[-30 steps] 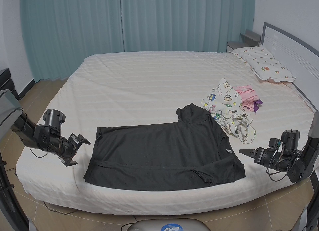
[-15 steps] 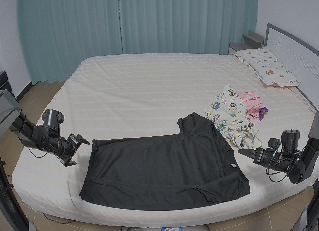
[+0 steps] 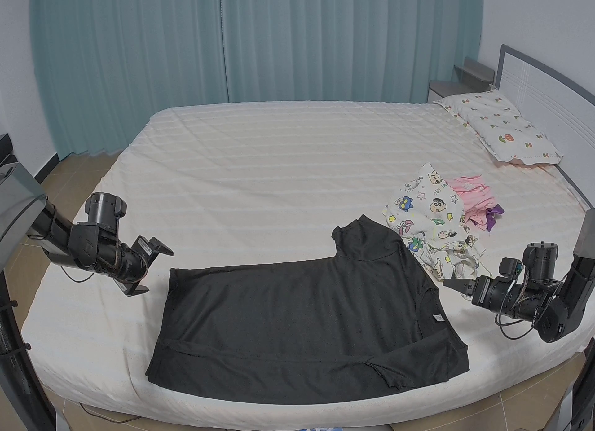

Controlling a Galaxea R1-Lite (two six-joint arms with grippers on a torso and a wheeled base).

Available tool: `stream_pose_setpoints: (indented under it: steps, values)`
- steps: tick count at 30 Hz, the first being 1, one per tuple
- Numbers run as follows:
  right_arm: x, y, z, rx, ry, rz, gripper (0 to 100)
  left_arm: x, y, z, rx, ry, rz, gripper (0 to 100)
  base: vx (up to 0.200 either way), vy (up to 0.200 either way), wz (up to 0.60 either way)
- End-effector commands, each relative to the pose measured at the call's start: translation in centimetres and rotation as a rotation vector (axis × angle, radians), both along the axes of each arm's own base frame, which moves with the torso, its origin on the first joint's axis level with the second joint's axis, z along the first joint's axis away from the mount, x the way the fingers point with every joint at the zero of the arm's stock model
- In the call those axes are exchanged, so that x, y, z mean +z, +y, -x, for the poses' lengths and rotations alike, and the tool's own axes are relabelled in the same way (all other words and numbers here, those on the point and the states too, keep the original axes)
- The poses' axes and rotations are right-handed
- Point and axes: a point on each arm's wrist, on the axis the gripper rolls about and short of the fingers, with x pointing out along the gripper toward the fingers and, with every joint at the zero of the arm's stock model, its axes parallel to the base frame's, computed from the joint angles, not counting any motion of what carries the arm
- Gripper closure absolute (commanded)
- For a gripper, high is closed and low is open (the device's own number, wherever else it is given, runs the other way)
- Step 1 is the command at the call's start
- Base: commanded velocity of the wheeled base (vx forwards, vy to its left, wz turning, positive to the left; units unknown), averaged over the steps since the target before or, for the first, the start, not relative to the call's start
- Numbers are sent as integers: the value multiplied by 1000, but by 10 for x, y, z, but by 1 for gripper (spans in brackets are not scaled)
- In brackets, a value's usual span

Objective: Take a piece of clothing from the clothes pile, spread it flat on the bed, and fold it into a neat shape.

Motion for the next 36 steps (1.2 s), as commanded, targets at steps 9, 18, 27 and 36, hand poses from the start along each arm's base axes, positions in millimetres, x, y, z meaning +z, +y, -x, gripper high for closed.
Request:
stream_pose_setpoints:
  steps: [9, 18, 27, 36]
  values:
    - [-6, 8, -2, 27, 18, 1, 0, -49, 3, -65, -334, -53, -214, 0, 0, 0, 0]
    - [-7, 9, -2, 33, 22, 2, 0, -59, 6, -75, -444, -93, -307, 0, 0, 0, 0]
    - [-13, 12, -12, 43, 22, 2, 0, -66, 4, -73, -479, -82, -315, 0, 0, 0, 0]
    - [-15, 24, -66, 70, -5, 3, 0, -72, 5, -78, -475, -85, -321, 100, 0, 0, 0]
